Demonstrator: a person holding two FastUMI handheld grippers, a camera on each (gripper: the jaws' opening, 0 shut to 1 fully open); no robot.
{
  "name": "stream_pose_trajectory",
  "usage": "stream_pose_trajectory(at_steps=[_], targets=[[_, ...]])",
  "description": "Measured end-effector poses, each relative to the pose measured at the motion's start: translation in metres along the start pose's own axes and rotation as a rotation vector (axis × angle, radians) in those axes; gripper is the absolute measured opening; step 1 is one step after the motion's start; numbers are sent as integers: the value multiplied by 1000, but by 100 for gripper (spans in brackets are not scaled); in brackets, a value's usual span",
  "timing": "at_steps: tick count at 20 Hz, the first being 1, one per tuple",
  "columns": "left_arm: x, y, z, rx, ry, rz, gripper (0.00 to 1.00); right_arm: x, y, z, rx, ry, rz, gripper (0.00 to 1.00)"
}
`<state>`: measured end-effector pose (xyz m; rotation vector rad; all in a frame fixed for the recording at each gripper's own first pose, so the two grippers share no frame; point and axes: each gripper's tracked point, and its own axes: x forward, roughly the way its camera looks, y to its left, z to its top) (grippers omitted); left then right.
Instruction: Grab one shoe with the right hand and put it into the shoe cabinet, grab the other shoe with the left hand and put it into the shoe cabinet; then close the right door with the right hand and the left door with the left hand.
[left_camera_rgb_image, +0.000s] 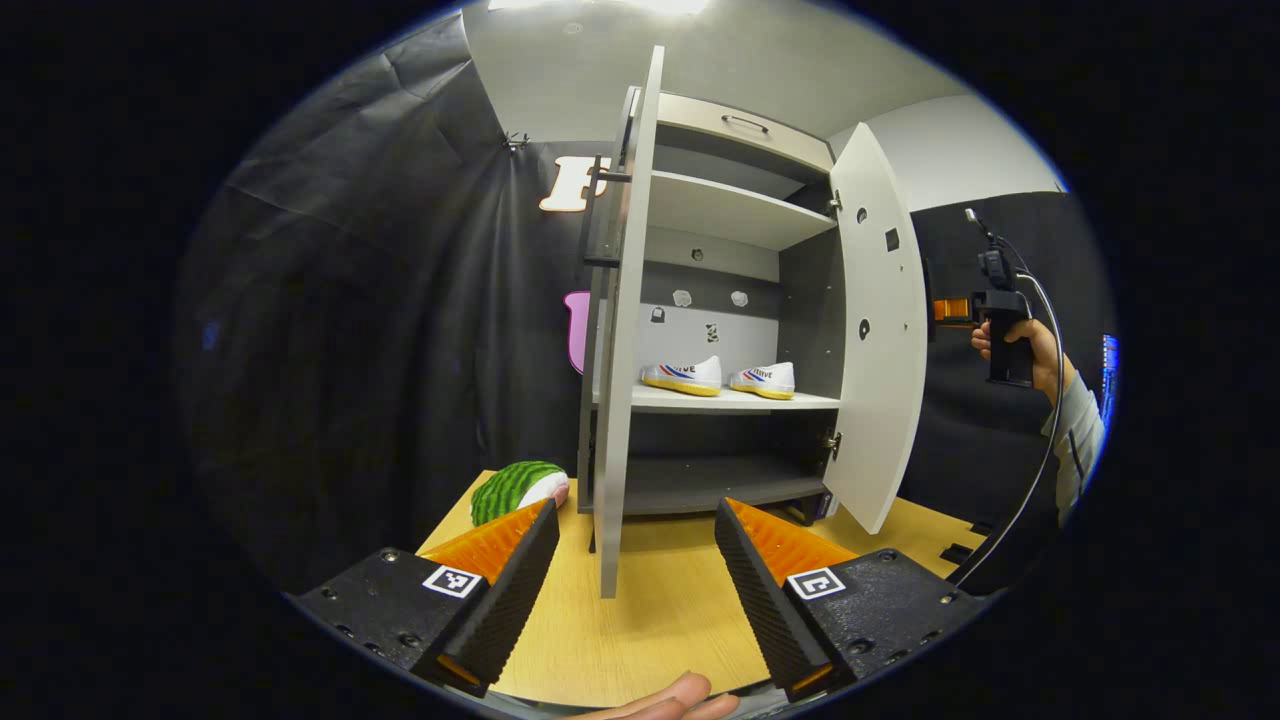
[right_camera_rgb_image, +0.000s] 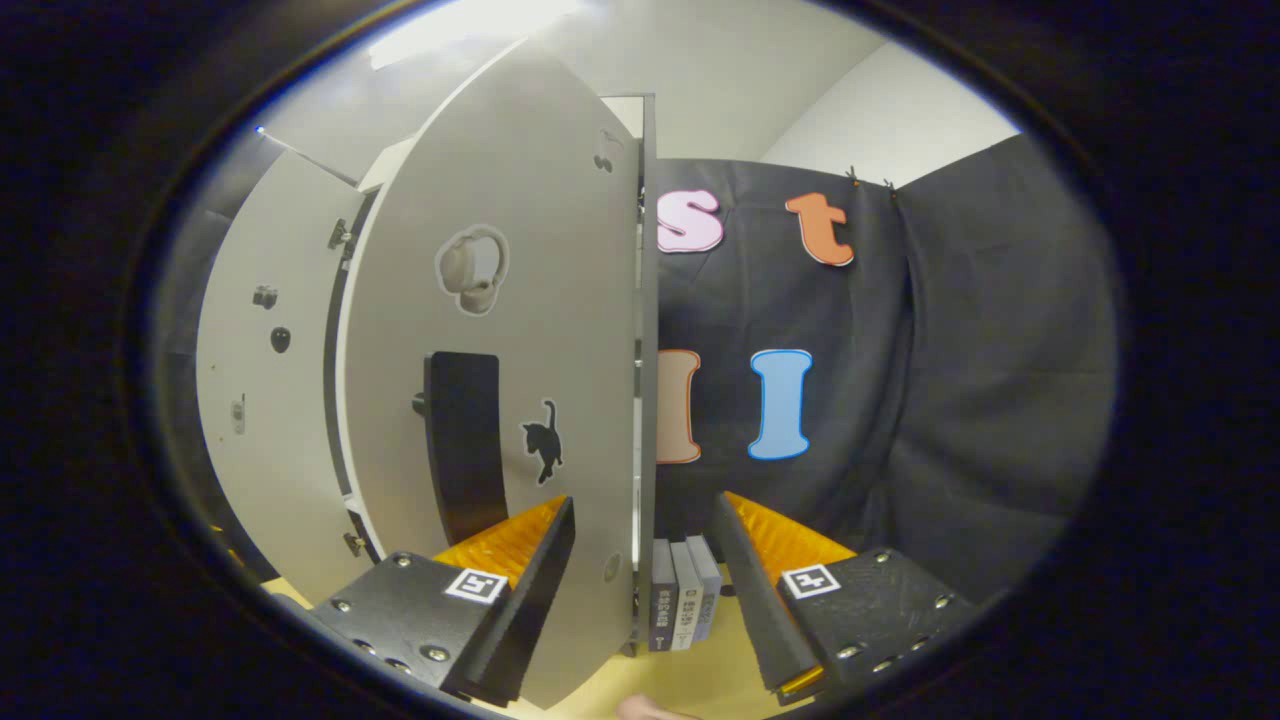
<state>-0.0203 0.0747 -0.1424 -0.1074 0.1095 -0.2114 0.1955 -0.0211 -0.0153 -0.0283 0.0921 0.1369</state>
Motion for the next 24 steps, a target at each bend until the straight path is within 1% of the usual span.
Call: stream_pose_trajectory(at_steps=[1, 2, 3, 4, 5, 7, 8, 11, 13, 17, 19, 20, 21, 24], targets=[[-1, 2, 1, 9, -2, 8, 91, 1, 11, -1, -4, -10, -3, 85], [-4, 4, 3, 19, -6, 15, 91, 3, 22, -1, -15, -22, -3, 85], [-4, 6, 6, 25, -13, 19, 96, 5, 34, 0, -28, -36, 1, 85], [-5, 8, 8, 25, -19, 19, 95, 9, 47, -1, -32, -41, 11, 82], [-6, 9, 10, 20, -23, 19, 95, 11, 62, -4, -28, -41, 20, 85], [-11, 11, 11, 13, -28, 26, 95, 12, 89, -12, 3, -26, 58, 93], [-14, 16, 12, 13, -29, 36, 95, 12, 95, -15, 20, -20, 52, 98], [-17, 27, 18, 26, -39, 62, 95, 4, 97, -19, 15, -27, 27, 98], [-18, 38, 18, 25, -41, 81, 95, 1, 103, -20, -4, -43, 24, 99], [-18, 51, 18, 5, -37, 107, 95, -16, 105, -21, 9, -44, 38, 98], [-15, 61, 16, -16, -19, 131, 95, -27, 102, -24, 7, -39, 33, 98], [-13, 66, 19, -23, -19, 143, 99, -33, 101, -25, 6, -40, 33, 98], [-11, 71, 21, -27, -22, 151, 95, -39, 103, -26, 7, -44, 41, 98], [-2, 83, 41, -22, -47, 160, 95, -57, 103, -33, -3, -38, 49, 98]])
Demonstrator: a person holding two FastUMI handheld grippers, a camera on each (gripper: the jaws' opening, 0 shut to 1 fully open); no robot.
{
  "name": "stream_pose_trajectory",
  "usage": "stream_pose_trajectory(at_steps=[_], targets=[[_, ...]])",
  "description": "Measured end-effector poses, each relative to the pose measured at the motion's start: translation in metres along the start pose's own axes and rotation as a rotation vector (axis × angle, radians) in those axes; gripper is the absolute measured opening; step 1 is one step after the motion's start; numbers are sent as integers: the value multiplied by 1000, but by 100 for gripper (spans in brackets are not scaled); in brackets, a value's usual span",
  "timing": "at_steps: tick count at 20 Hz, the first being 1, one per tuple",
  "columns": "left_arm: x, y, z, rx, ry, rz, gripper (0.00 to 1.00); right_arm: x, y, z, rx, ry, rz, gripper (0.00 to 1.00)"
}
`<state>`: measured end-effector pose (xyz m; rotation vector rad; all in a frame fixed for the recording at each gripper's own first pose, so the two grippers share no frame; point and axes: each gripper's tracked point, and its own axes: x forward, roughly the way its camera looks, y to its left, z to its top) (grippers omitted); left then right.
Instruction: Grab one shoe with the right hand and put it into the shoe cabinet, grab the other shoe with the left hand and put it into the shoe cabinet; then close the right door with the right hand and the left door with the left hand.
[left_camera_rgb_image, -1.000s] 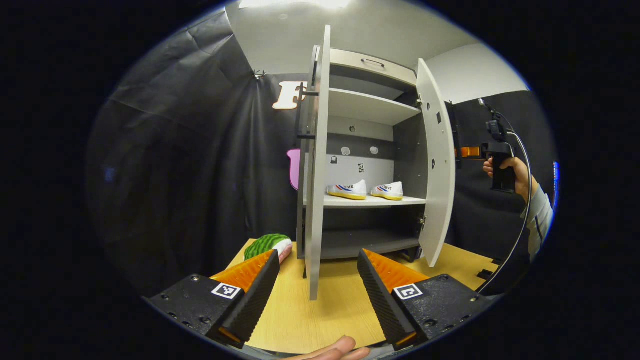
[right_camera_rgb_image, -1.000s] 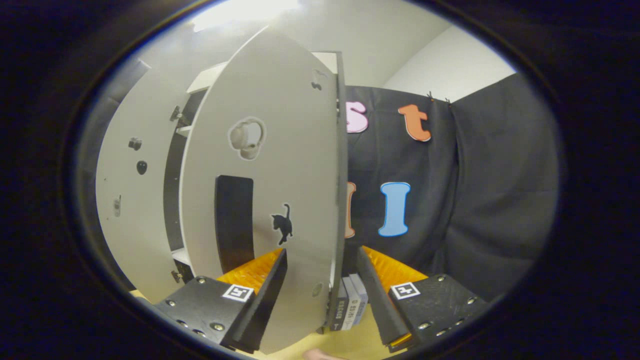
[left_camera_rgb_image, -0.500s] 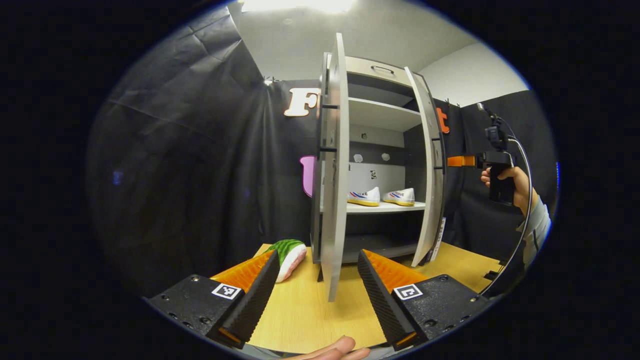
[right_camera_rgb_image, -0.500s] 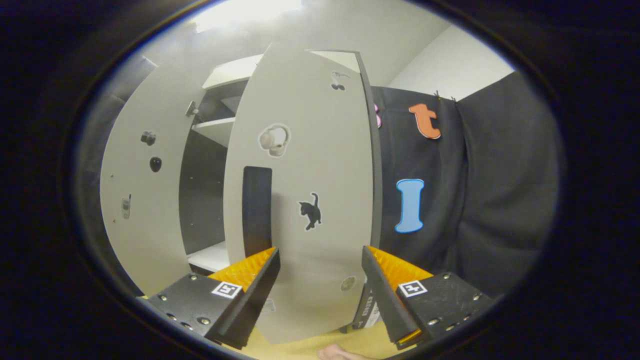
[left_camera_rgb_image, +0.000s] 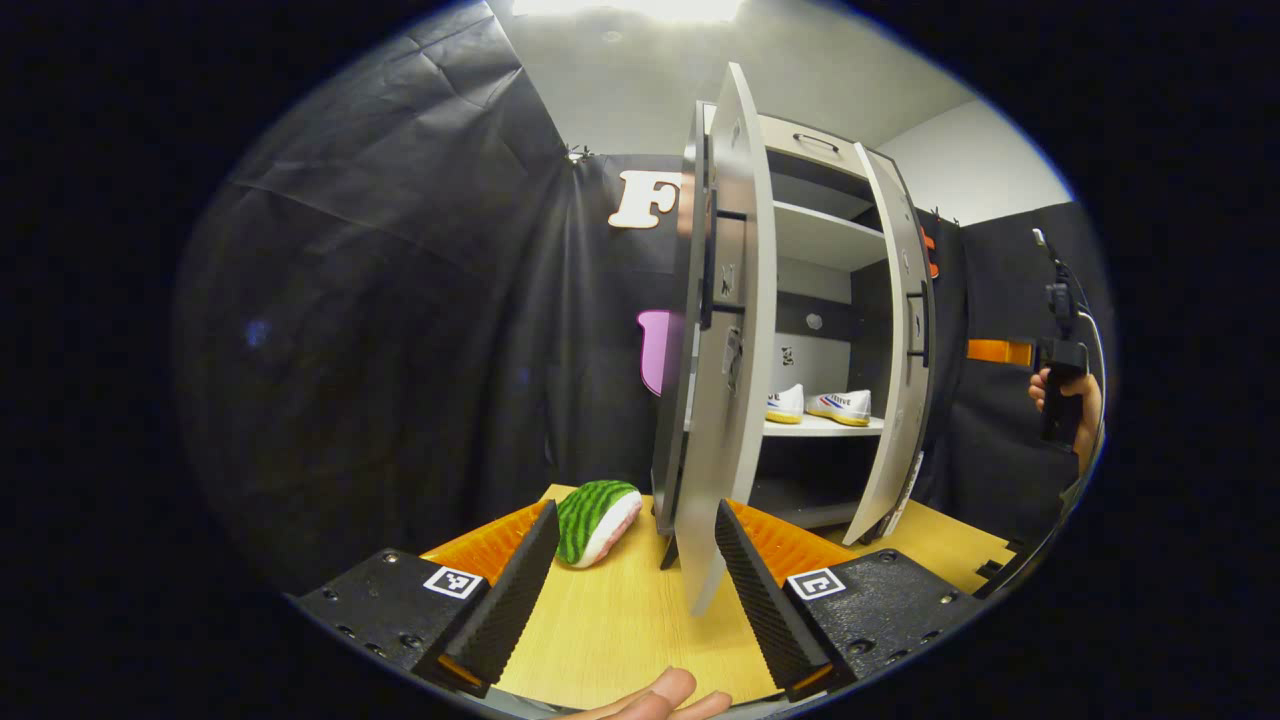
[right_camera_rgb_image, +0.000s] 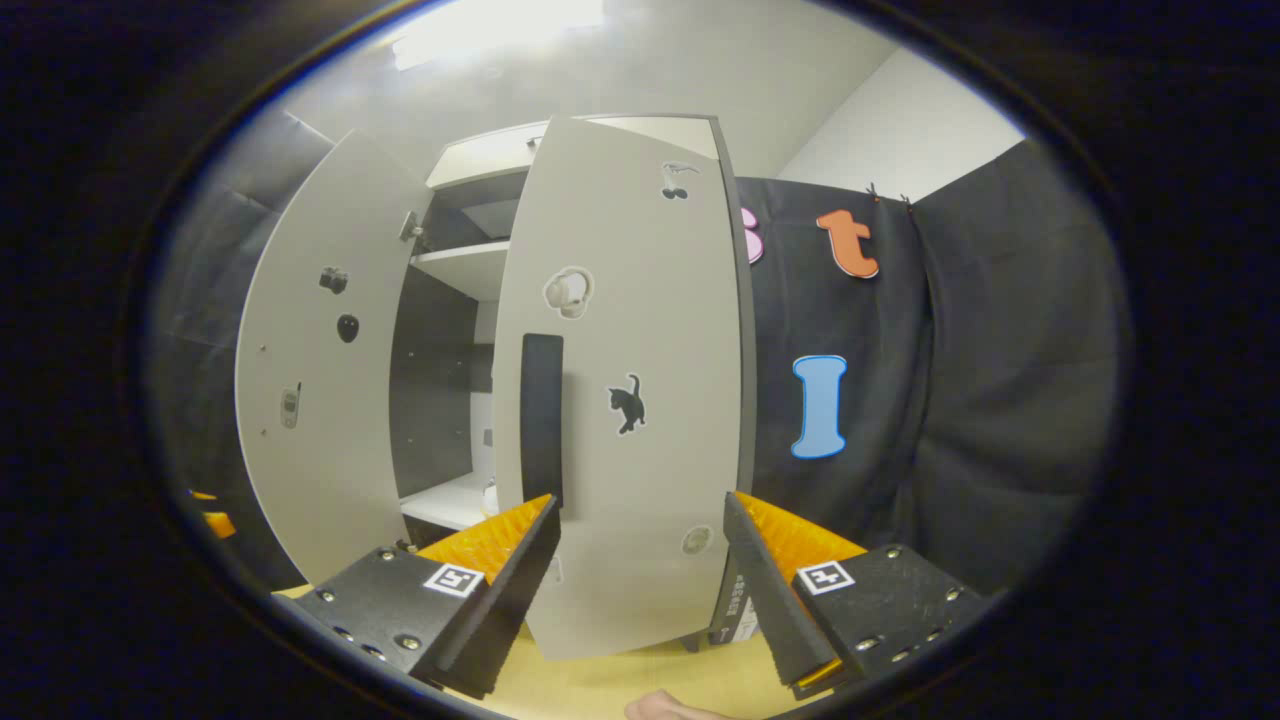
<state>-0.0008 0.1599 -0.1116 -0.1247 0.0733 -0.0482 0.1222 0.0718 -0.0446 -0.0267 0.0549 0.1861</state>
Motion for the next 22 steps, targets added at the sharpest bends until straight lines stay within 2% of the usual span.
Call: stream_pose_trajectory(at_steps=[1, 2, 3, 4, 5, 6, 7, 8, 11, 14, 15, 17, 22], targets=[[4, 4, 7, 6, -5, 4, 91, -6, 1, -3, -1, 3, 4, 98], [8, 8, 13, 12, -8, 15, 95, -11, 4, -5, 0, 8, 12, 98], [11, 13, 20, 19, -11, 26, 91, -17, 6, -8, 2, 11, 19, 98], [13, 18, 26, 23, -11, 41, 91, -23, 7, -10, 6, 7, 22, 98], [15, 23, 33, 17, -14, 63, 99, -29, 7, -10, 13, 0, 27, 98], [16, 26, 39, 13, -12, 76, 91, -35, 9, -13, 17, -3, 34, 98], [16, 28, 44, 16, -10, 81, 95, -41, 12, -16, 20, -8, 43, 98], [18, 30, 54, 24, -16, 89, 91, -46, 17, -18, 17, -10, 59, 98], [26, 37, 82, 56, -28, 112, 91, -60, 27, -23, 8, -12, 95, 98], [37, 38, 107, 55, -30, 115, 91, -75, 32, -23, 6, -33, 109, 98], [41, 40, 112, 51, -18, 117, 95, -81, 34, -23, 6, -38, 113, 98], [51, 39, 123, 23, -7, 114, 91, -90, 36, -25, 8, -44, 128, 98], [83, 32, 147, 29, -30, 95, 91, -114, 38, -24, 27, -68, 151, 98]])
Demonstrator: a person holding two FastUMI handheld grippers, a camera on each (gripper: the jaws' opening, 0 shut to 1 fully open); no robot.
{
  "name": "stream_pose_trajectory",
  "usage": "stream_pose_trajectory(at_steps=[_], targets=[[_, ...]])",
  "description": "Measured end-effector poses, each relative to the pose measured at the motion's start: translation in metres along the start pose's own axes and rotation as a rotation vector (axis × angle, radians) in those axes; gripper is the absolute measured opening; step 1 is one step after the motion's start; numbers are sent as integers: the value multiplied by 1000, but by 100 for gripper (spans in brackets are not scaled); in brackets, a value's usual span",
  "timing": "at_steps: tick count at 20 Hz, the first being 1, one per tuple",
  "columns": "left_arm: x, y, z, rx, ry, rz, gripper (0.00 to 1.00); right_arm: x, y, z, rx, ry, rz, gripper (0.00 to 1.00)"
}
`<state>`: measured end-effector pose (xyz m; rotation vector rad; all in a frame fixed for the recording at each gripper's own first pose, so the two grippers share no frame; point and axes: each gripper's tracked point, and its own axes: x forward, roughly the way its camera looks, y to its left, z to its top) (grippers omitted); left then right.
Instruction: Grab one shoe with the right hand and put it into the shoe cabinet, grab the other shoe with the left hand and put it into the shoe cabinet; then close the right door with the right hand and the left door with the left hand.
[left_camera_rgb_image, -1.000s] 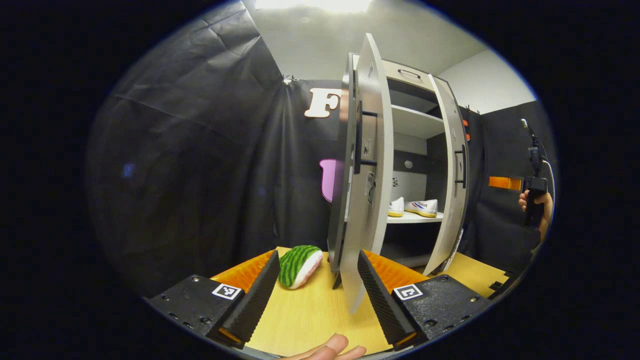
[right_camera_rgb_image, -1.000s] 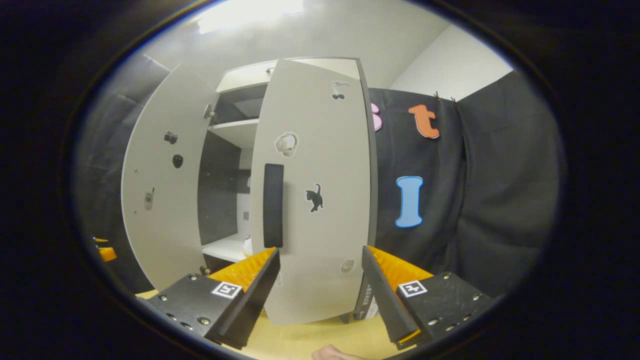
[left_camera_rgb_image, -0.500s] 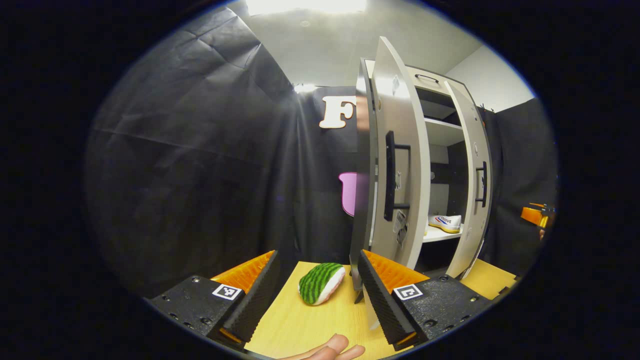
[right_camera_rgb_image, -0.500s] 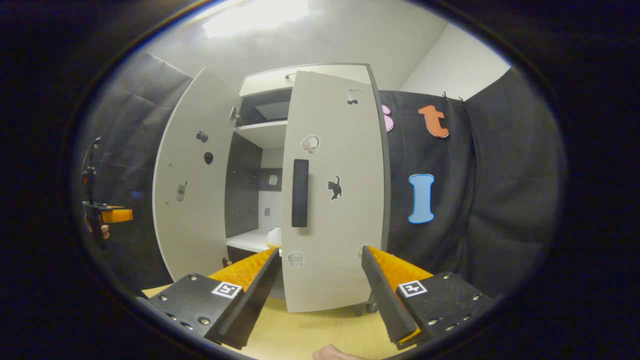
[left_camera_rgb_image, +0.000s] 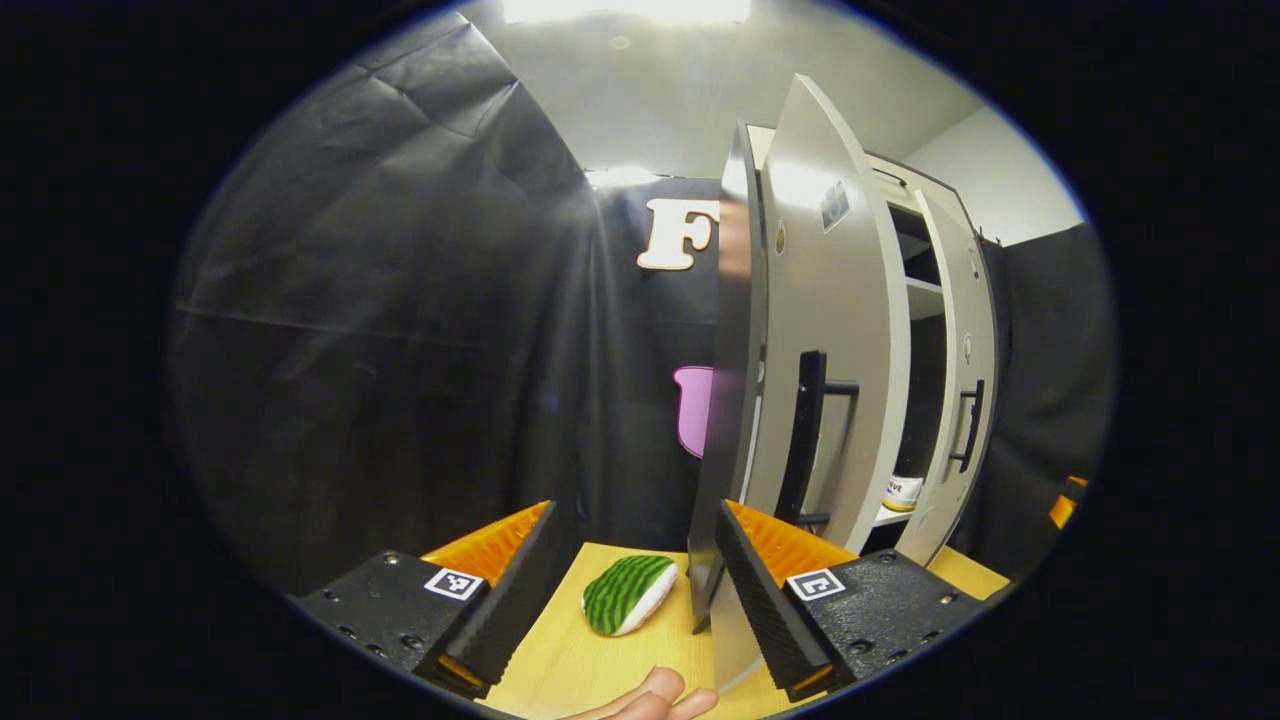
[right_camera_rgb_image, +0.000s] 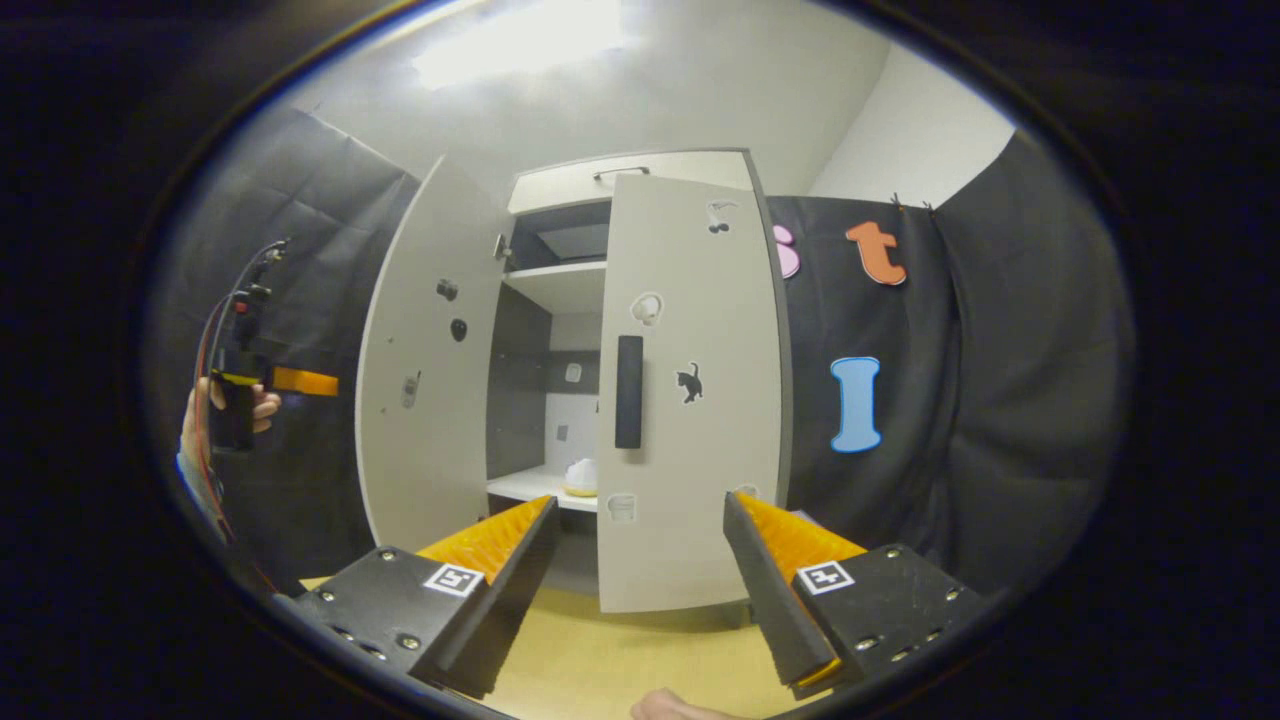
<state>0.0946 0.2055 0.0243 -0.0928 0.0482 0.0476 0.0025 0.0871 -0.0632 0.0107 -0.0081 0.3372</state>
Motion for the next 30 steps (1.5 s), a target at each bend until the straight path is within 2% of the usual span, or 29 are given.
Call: stream_pose_trajectory(at_steps=[1, 2, 4, 5, 6, 11, 12, 13, 14, 15, 16, 17, 18, 21, 22, 23, 25, 30], targets=[[7, -3, 6, 6, -13, -2, 94, -4, -1, -1, 4, -4, -6, 98], [12, -9, 7, 6, -11, -14, 91, -8, -1, -5, 8, -3, -8, 98], [17, -19, 3, 0, 17, -35, 95, -13, 3, -11, 7, 5, 5, 98], [17, -28, -2, -5, 36, -58, 91, -15, 4, -14, 0, 8, 12, 98], [16, -37, -6, -9, 57, -74, 95, -16, 5, -16, -6, 7, 18, 98], [3, -45, 9, -2, 16, -57, 89, -21, -2, -19, 4, 2, 16, 98], [1, -49, 12, -9, 6, -63, 94, -23, -2, -18, 15, -3, 18, 98], [1, -54, 15, -4, 4, -71, 89, -23, -3, -15, 21, -11, 16, 98], [1, -62, 13, 12, 9, -78, 89, -24, -7, -14, 21, -16, 7, 98], [0, -68, 11, 25, 12, -82, 94, -26, -10, -14, 18, -22, 0, 98], [0, -74, 13, 38, 9, -90, 89, -26, -13, -13, 15, -26, -6, 98], [-2, -79, 12, 50, 13, -97, 94, -28, -15, -12, 15, -30, -10, 98], [-3, -83, 13, 50, 13, -102, 94, -29, -16, -11, 18, -31, -13, 98], [-3, -84, 12, 22, 18, -79, 89, -31, -24, -11, 27, -35, -27, 98], [-4, -85, 12, 29, 19, -81, 89, -32, -26, -11, 27, -35, -31, 98], [-2, -86, 15, 27, 8, -81, 94, -33, -28, -11, 25, -35, -34, 98], [-2, -88, 16, 17, 4, -86, 94, -32, -25, -13, 22, -32, -32, 98], [3, -124, 12, -42, 24, -166, 94, -28, -21, -17, 19, -27, -25, 98]])
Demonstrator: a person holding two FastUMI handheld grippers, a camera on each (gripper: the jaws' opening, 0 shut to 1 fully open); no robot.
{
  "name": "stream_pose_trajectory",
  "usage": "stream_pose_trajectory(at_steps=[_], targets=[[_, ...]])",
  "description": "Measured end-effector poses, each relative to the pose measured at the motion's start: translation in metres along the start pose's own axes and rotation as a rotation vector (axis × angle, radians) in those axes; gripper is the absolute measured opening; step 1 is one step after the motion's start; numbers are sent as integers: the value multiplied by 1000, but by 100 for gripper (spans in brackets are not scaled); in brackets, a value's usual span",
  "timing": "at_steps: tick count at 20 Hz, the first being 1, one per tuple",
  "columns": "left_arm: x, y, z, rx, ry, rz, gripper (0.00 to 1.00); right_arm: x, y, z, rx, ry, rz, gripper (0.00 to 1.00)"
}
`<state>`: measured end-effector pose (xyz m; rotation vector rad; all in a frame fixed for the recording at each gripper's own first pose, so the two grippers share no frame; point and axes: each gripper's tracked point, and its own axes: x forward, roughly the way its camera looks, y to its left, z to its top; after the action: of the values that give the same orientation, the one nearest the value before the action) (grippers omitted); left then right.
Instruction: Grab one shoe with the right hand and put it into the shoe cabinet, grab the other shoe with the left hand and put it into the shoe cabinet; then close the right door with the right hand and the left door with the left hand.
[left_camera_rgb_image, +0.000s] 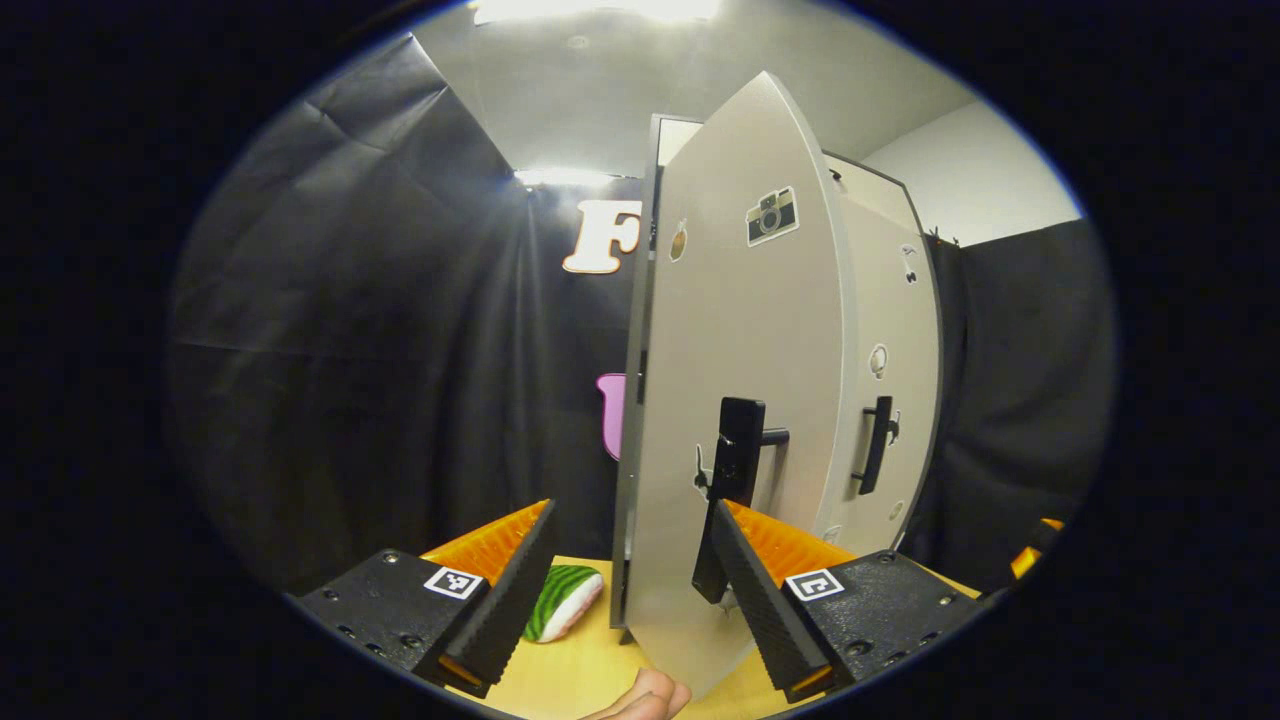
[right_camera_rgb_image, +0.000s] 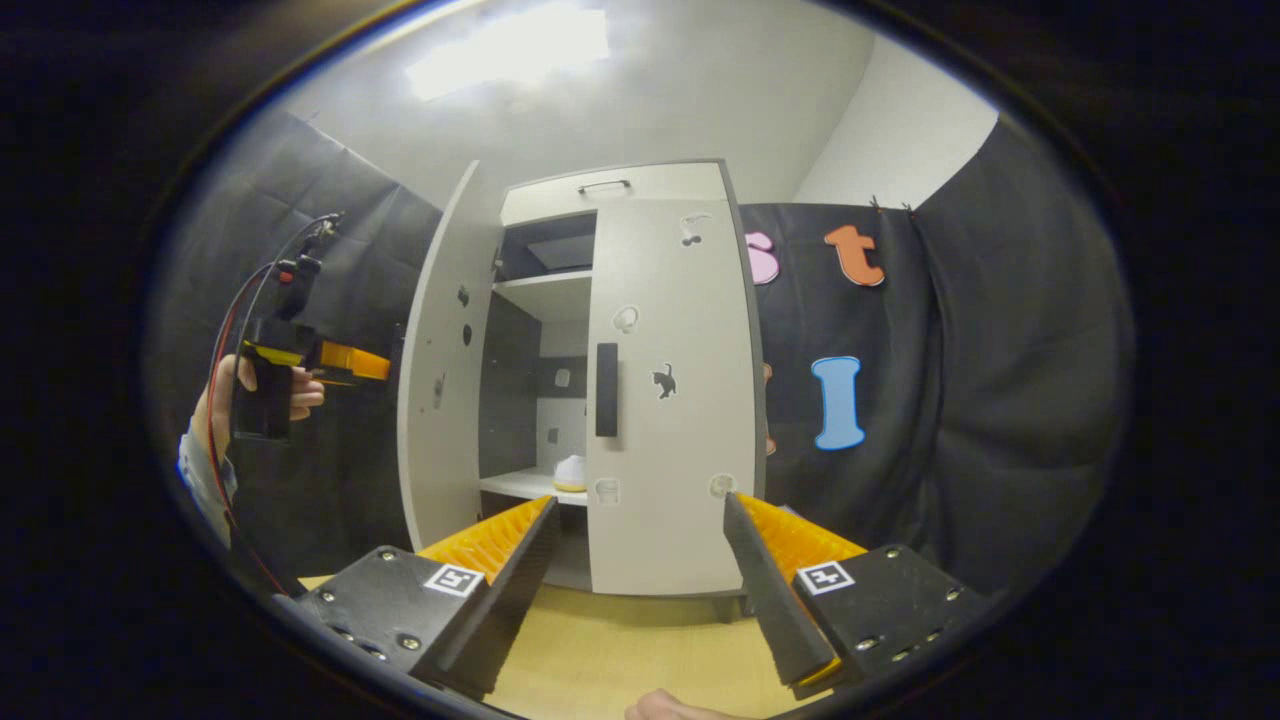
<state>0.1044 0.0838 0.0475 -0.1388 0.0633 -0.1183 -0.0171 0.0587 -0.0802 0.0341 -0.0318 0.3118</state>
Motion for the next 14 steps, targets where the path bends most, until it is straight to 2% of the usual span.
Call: stream_pose_trajectory(at_steps=[1, 2, 3, 6, 7, 8, 9, 10, 12, 13, 14], targets=[[4, -2, -2, -13, 3, 3, 94, 1, 2, -2, 3, 1, 1, 98], [7, -4, -2, -14, 4, 5, 99, 2, 3, -4, 7, 2, 1, 98], [11, -7, -3, -10, 6, 1, 94, 2, 3, -7, 4, 8, 4, 98], [22, -22, -13, -13, 31, -17, 94, 5, 4, -17, -1, 24, 5, 98], [24, -27, -12, -25, 26, -27, 90, 7, 4, -20, 1, 28, 4, 98], [27, -33, -14, -37, 30, -37, 90, 8, 3, -23, 3, 36, 4, 98], [29, -41, -16, -45, 34, -51, 90, 10, 3, -26, 7, 43, 0, 98], [33, -50, -21, -56, 47, -71, 95, 11, 1, -27, 12, 46, -4, 98], [42, -80, -36, -76, 90, -138, 95, 11, -1, -29, 19, 46, -15, 98], [46, -87, -42, -69, 107, -133, 90, 11, -4, -31, 22, 50, -25, 98], [49, -79, -43, -59, 94, -81, 95, 13, -6, -32, 27, 53, -32, 98]])
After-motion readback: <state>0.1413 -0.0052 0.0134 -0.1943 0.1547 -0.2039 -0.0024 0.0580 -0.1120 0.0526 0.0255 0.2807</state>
